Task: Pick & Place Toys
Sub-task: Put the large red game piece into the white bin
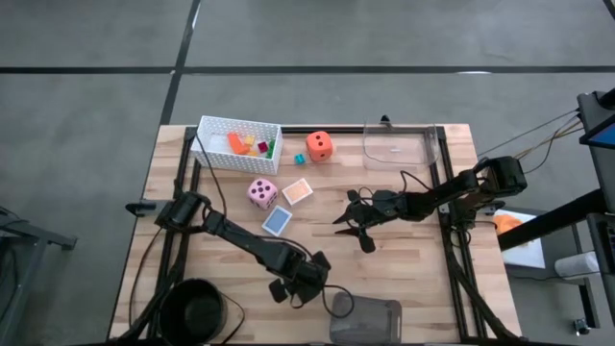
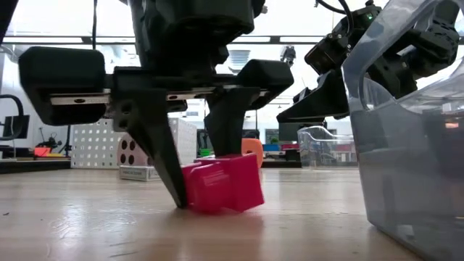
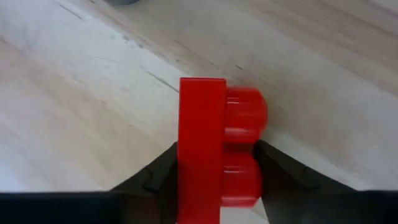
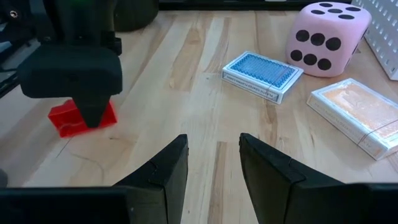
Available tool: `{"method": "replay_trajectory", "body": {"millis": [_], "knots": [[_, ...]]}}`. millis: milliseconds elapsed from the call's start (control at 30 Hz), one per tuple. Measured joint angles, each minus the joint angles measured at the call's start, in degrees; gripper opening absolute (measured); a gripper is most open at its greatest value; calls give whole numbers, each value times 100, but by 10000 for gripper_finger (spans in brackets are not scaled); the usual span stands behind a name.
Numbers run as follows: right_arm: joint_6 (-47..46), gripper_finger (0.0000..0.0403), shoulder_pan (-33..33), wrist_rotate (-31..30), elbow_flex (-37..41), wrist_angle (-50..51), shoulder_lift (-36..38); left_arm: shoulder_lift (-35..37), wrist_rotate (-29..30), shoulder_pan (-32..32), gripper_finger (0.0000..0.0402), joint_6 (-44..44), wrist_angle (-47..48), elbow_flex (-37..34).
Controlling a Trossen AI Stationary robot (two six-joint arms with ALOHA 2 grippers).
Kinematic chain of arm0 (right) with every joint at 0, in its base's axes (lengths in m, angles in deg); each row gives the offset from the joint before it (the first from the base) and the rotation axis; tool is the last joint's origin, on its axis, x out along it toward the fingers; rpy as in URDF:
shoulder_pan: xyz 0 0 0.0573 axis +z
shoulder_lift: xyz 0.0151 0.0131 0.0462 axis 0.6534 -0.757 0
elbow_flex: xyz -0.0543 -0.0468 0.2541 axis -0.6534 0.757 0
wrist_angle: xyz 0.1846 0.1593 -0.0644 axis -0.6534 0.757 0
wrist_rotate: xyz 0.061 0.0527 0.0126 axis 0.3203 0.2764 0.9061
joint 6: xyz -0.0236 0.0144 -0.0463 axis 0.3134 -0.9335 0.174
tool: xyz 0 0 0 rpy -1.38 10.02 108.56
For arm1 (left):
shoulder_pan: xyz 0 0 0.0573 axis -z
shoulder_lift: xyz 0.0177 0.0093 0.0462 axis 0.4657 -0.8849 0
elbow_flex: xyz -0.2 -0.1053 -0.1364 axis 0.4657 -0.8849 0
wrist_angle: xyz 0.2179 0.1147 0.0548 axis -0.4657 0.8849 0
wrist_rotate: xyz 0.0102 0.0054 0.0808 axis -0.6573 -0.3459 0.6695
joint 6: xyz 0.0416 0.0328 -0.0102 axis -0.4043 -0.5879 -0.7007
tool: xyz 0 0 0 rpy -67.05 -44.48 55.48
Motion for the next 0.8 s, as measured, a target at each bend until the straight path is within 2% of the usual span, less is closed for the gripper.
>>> {"method": "replay_trajectory", "body": {"millis": [567,700,800], "knots": [[0,144,2,19,2,1,0,52,271,-4,160,987,146,-34],[0,144,2,40,2,1,0,115,225,-18,160,1097,-340,-169],[0,144,2,42,4,4,0,330,70,-66,160,1246,-1179,-581]]}}
